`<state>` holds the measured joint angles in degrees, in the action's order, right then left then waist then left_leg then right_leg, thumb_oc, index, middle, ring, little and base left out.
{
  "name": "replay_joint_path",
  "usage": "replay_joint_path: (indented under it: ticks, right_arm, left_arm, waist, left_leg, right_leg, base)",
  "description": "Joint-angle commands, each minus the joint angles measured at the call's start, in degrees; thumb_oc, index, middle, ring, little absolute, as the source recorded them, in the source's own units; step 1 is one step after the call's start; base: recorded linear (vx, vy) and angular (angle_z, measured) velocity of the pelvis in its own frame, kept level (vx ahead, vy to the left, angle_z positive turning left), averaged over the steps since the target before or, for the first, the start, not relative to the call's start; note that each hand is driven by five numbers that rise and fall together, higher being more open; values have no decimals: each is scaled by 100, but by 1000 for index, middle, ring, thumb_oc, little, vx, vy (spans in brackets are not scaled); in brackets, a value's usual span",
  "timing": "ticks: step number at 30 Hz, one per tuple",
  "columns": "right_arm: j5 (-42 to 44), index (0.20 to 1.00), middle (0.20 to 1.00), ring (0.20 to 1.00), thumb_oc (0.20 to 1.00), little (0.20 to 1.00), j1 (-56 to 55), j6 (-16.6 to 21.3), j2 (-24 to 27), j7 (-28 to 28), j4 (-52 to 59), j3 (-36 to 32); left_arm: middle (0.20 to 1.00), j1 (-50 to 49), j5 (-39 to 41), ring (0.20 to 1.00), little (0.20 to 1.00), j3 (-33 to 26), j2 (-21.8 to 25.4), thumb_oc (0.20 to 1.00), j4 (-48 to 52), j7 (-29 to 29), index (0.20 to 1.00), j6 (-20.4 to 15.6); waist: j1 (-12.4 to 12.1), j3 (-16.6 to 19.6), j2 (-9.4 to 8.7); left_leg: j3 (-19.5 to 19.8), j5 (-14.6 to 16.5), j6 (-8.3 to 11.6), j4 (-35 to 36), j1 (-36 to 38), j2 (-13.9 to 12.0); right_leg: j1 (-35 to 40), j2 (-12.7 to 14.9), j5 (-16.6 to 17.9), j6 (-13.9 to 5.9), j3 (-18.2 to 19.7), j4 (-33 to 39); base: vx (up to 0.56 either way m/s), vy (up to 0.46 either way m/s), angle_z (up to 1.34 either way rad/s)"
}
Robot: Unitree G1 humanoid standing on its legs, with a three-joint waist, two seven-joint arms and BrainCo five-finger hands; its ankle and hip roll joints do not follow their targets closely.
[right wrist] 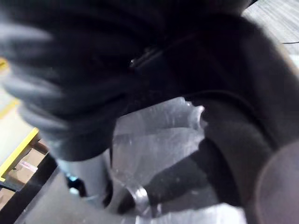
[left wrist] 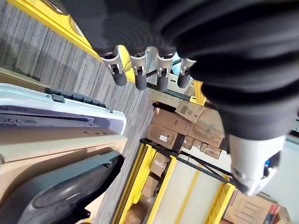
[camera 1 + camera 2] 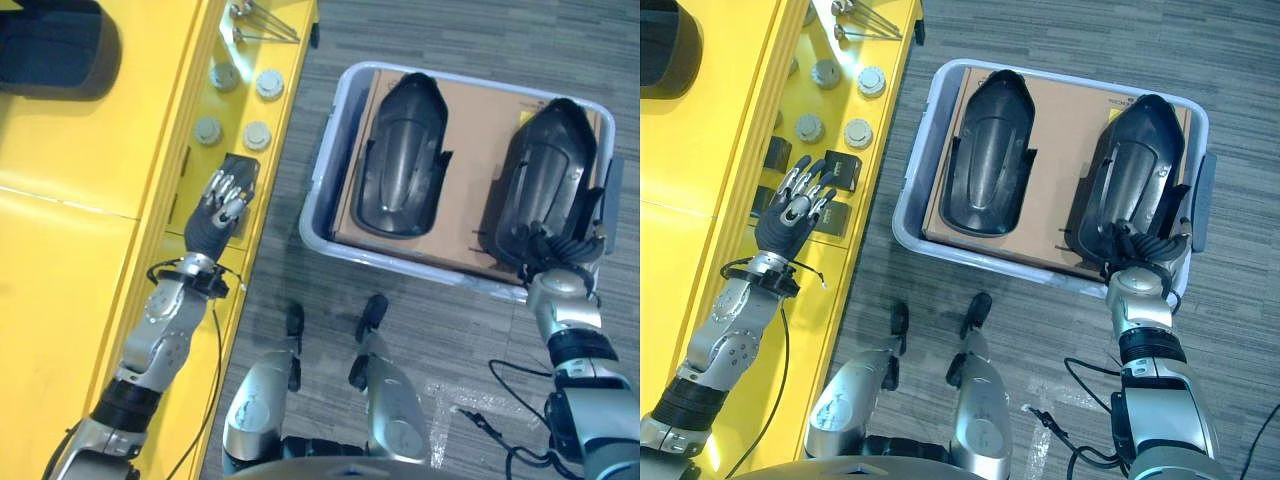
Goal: Move parts from the plastic box to the shelf.
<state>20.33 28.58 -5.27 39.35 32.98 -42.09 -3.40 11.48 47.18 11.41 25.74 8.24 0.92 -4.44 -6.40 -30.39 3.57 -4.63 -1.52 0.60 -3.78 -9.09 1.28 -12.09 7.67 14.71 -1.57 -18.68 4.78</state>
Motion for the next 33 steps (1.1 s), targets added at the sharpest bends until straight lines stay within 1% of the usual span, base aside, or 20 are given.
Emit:
replay_joint_path:
  ticks: [1,6,8,9,10,11,12,14,17,20,21,22,23,25,27,29,30,31,32,33]
  right_arm:
    - [-49,200,200,200,200,200,163,48,257,-189,-98,395]
    - [9,200,200,200,200,200,66,81,228,-142,-25,386]
    - [169,200,200,200,200,200,-10,188,187,-32,99,307]
    - [219,200,200,200,200,200,-85,304,172,35,234,227]
    - [224,200,200,200,200,200,-211,401,131,102,514,128]
    - [194,200,200,200,200,200,-220,452,124,143,566,108]
    - [84,200,200,200,200,200,-344,546,65,313,965,26]
    - [-46,200,200,200,200,200,-497,591,19,461,1366,-68]
    - [-207,200,200,200,200,200,-815,889,-72,749,2168,-250]
    - [-378,200,200,200,200,200,-1033,1118,-129,742,2793,-385]
    - [-453,200,200,200,200,200,-1050,1100,-145,748,2949,-385]
    - [-511,200,200,200,200,200,-1013,1047,-202,732,3358,-308]
    - [-519,200,200,200,200,200,-990,1022,-218,741,3432,-277]
    - [-520,200,200,200,200,200,-857,942,-278,727,3637,-114]
    - [-554,200,200,200,200,200,-654,917,-354,629,3709,118]
    - [-581,200,200,200,200,200,-437,893,-424,559,3676,320]
    - [-559,200,200,200,200,200,-301,863,-464,479,3622,478]
    - [-557,200,200,200,200,200,-288,867,-459,479,3613,479]
    - [-401,200,200,200,200,200,-94,863,-523,337,3482,686]
    - [-418,200,200,200,200,200,8,828,-561,270,3403,805]
  left_arm:
    - [1000,53,-31,1000,1000,-71,39,1000,373,105,1000,-324]
    - [1000,13,-63,1000,1000,-89,41,1000,392,145,1000,-310]
    - [1000,-10,-86,1000,1000,-132,57,1000,438,157,1000,-298]
    - [1000,-34,-86,1000,1000,-170,74,1000,458,192,1000,-297]
    - [1000,-88,-41,1000,1000,-226,94,1000,512,249,1000,-270]
    - [1000,-90,-36,1000,1000,-238,92,1000,520,267,1000,-267]
    - [1000,-145,-22,1000,1000,-312,101,1000,592,334,1000,-228]
    - [1000,-228,-17,1000,1000,-370,120,1000,666,402,1000,-162]
    - [1000,-386,-11,1000,1000,-456,129,1000,822,486,1000,-99]
    - [1000,-480,60,1000,1000,-515,144,1000,905,548,1000,12]
    - [1000,-482,56,1000,1000,-523,140,1000,902,551,1000,83]
    - [1000,-395,101,1000,1000,-484,109,1000,915,419,1000,355]
    - [1000,-367,118,1000,1000,-465,95,1000,910,369,1000,443]
    - [1000,-227,119,1000,1000,-368,40,1000,832,77,1000,833]
    - [1000,81,307,1000,1000,-176,-47,1000,595,-154,1000,1121]
    - [1000,425,486,1000,1000,-26,-130,1000,315,-257,1000,1483]
    - [1000,714,524,1000,1000,141,-205,1000,-4,-351,1000,1528]
    - [1000,735,525,1000,1000,143,-208,1000,-26,-347,1000,1519]
    - [1000,1159,537,1000,1000,361,-342,1000,-485,-374,1000,1606]
    - [1000,1375,557,1000,1000,484,-423,1000,-710,-450,1000,1612]
  waist:
    - [-192,60,125]
    - [-180,60,101]
    - [-169,60,86]
    - [-157,60,77]
    - [-138,60,69]
    - [-133,60,65]
    - [-101,60,54]
    - [-75,173,27]
    - [-13,436,-19]
    - [42,691,-35]
    - [54,773,-42]
    - [87,1030,-73]
    - [96,1087,-82]
    - [122,1287,-100]
    - [185,1512,-123]
    - [247,1644,-132]
    - [316,1741,-144]
    - [313,1731,-141]
    - [404,1841,-151]
    - [450,1892,-153]
  left_leg:
    - [27,67,25,-292,-486,-145]
    - [-12,90,27,-209,-290,-166]
    - [-27,79,15,-174,-185,-171]
    - [-42,93,14,-141,-63,-184]
    - [-59,133,20,-72,175,-198]
    - [-62,115,16,-68,181,-197]
    - [-79,139,13,-51,353,-208]
    - [-93,157,7,-29,469,-219]
    - [-148,180,6,69,704,-257]
    - [-212,211,19,170,918,-291]
    - [-234,220,21,199,978,-296]
    - [-301,222,36,301,1160,-317]
    - [-316,200,32,329,1182,-315]
    - [-380,221,37,424,1354,-329]
    - [-461,203,34,534,1512,-333]
    - [-520,195,42,610,1632,-329]
    - [-564,195,43,653,1706,-329]
    - [-567,192,44,661,1715,-330]
    - [-625,195,53,701,1803,-331]
    - [-657,197,55,716,1844,-332]
  right_leg:
    - [248,349,-1218,-571,-94,-1013]
    - [408,326,-1226,-581,-85,-961]
    - [503,324,-1207,-575,-94,-930]
    - [621,319,-1215,-577,-105,-900]
    - [839,302,-1252,-579,-104,-848]
    - [850,304,-1234,-571,-108,-834]
    - [1010,292,-1253,-561,-99,-810]
    - [1116,277,-1257,-558,-100,-776]
    - [1316,231,-1260,-556,-93,-668]
    - [1489,190,-1273,-567,-88,-556]
    - [1538,181,-1269,-573,-84,-514]
    - [1691,151,-1241,-590,-64,-383]
    - [1709,147,-1216,-589,-61,-346]
    - [1852,112,-1216,-599,-33,-248]
    - [1976,78,-1189,-604,-12,-143]
    - [2060,52,-1167,-615,24,-74]
    - [2107,33,-1155,-621,60,-34]
    - [2113,31,-1152,-621,63,-27]
    - [2159,11,-1151,-628,125,-3]
    - [2181,2,-1153,-627,152,2]
  base:
    - [0,0,0]
    - [0,0,0]
    - [0,0,0]
    - [0,0,0]
    - [0,0,0]
    - [27,30,-2]
    - [0,0,0]
    - [48,22,1]
    - [35,30,-1]
    - [37,44,-5]
    - [94,41,-9]
    - [82,35,-13]
    - [88,32,-16]
    - [78,26,-12]
    - [84,39,-11]
    - [58,34,-15]
    - [35,20,-14]
    - [52,26,-15]
    - [42,22,-14]
    - [49,25,-19]
